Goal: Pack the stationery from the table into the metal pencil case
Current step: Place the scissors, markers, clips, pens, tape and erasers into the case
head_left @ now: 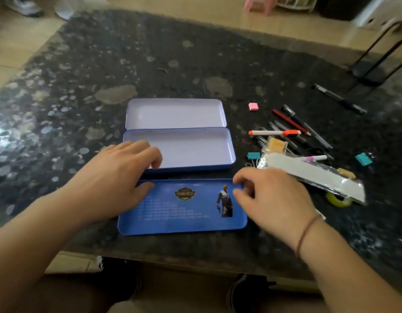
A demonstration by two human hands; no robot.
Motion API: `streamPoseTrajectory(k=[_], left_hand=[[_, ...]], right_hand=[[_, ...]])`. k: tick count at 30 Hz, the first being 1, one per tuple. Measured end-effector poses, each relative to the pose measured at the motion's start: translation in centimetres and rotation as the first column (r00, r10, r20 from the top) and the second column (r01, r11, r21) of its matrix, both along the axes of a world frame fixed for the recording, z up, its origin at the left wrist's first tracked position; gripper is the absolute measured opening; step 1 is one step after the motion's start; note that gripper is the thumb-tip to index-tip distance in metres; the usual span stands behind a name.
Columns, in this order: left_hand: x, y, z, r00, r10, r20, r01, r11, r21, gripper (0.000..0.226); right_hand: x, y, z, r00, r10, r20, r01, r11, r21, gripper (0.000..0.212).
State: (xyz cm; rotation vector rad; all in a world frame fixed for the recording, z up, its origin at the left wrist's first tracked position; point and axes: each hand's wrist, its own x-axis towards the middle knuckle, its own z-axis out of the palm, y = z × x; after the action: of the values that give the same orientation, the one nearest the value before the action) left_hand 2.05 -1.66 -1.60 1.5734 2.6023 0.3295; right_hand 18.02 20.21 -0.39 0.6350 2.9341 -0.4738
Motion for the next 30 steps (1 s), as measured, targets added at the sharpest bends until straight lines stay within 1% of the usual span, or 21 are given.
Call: streamPoseTrajectory(k=[1,2,3,5,6,7,9,11,13,15,17,18,19,22,25,28,29,30], left_hand=[[-0.2,0.4,0.0,1.0,0.009,0.018,-0.009,1.0,0.029,0.032],[-0.4,0.9,-0.1,0.999,0.017,0.034,-0.018,0.999,0.049,0.032],[-0.5,1.2,-0.2,0.999,0.019,0.044,-0.021,0.998,0.052,0.029],[-0.7,1.8,-0.6,0.999,-0.001,0.045,0.0,1.0,0.027,0.021],[-0.8,2.0,-0.8,0.999,-0.022,0.039,0.021,1.0,0.02,0.017],[-0.8,2.1,-1.1,0.999,-0.045,0.024,0.045,0.999,0.021,0.014],[-0.9,2.5,-1.4,0.997,-0.076,-0.015,0.076,0.997,0.028,0.012],[-1.0,3.1,-1.5,0.995,-0.092,-0.031,0.093,0.995,0.031,0.012],[-0.9,3.7,-1.6,0.993,-0.116,-0.029,0.117,0.993,0.035,0.012],[-0.7,4.1,-1.7,0.992,-0.128,-0.009,0.128,0.991,0.035,0.012],[-0.6,4.3,-1.7,0.992,-0.122,0.028,0.121,0.992,0.023,0.011],[-0.6,4.4,-1.5,0.992,-0.117,0.05,0.117,0.993,0.011,0.011],[-0.7,4.5,-1.4,0.991,-0.114,0.073,0.114,0.993,0.0,0.011],[-0.9,4.5,-0.9,0.987,-0.084,0.134,0.092,0.994,-0.056,0.01],[-0.8,4.4,-0.6,0.988,-0.065,0.143,0.077,0.994,-0.082,0.01],[-0.6,4.6,-0.2,0.99,-0.064,0.124,0.08,0.989,-0.125,0.006],[-0.7,4.7,0.0,0.991,-0.058,0.122,0.074,0.988,-0.137,0.006],[-0.9,4.7,0.2,0.991,-0.04,0.13,0.057,0.989,-0.135,0.012]], right_hand=[[-0.1,1.1,0.1,0.996,-0.053,-0.067,0.049,0.997,-0.054,0.012],[-0.1,2.4,0.2,0.979,-0.121,-0.166,0.108,0.99,-0.087,0.008],[0.0,4.1,0.2,0.944,-0.191,-0.27,0.172,0.981,-0.092,0.006],[0.2,7.4,0.0,0.863,-0.316,-0.394,0.324,0.945,-0.048,0.008],[0.4,9.0,-0.3,0.837,-0.365,-0.408,0.397,0.918,-0.009,0.011],[0.6,10.4,-0.7,0.829,-0.406,-0.386,0.452,0.891,0.034,0.015],[1.0,12.3,-1.7,0.843,-0.478,-0.248,0.509,0.857,0.076,0.023],[1.0,13.0,-2.3,0.854,-0.503,-0.134,0.508,0.861,0.008,0.027],[1.0,12.9,-2.2,0.862,-0.499,-0.09,0.499,0.866,-0.032,0.027],[1.1,12.6,-1.9,0.87,-0.485,-0.092,0.487,0.873,0.0,0.029],[1.4,12.7,-1.4,0.887,-0.448,-0.111,0.458,0.883,0.097,0.027],[1.6,13.0,-1.4,0.896,-0.43,-0.111,0.441,0.891,0.111,0.025],[1.8,13.2,-1.3,0.9,-0.424,-0.101,0.432,0.899,0.078,0.023],[2.1,13.5,-1.3,0.896,-0.441,-0.056,0.435,0.896,-0.093,0.021],[2.5,13.8,-1.1,0.874,-0.479,-0.085,0.458,0.869,-0.19,0.018],[3.4,14.5,-0.2,0.879,-0.457,-0.139,0.434,0.885,-0.167,0.024],[3.9,15.1,-0.1,0.87,-0.457,-0.188,0.427,0.886,-0.178,0.023],[4.6,15.5,0.6,0.859,-0.462,-0.223,0.429,0.885,-0.181,0.02]])
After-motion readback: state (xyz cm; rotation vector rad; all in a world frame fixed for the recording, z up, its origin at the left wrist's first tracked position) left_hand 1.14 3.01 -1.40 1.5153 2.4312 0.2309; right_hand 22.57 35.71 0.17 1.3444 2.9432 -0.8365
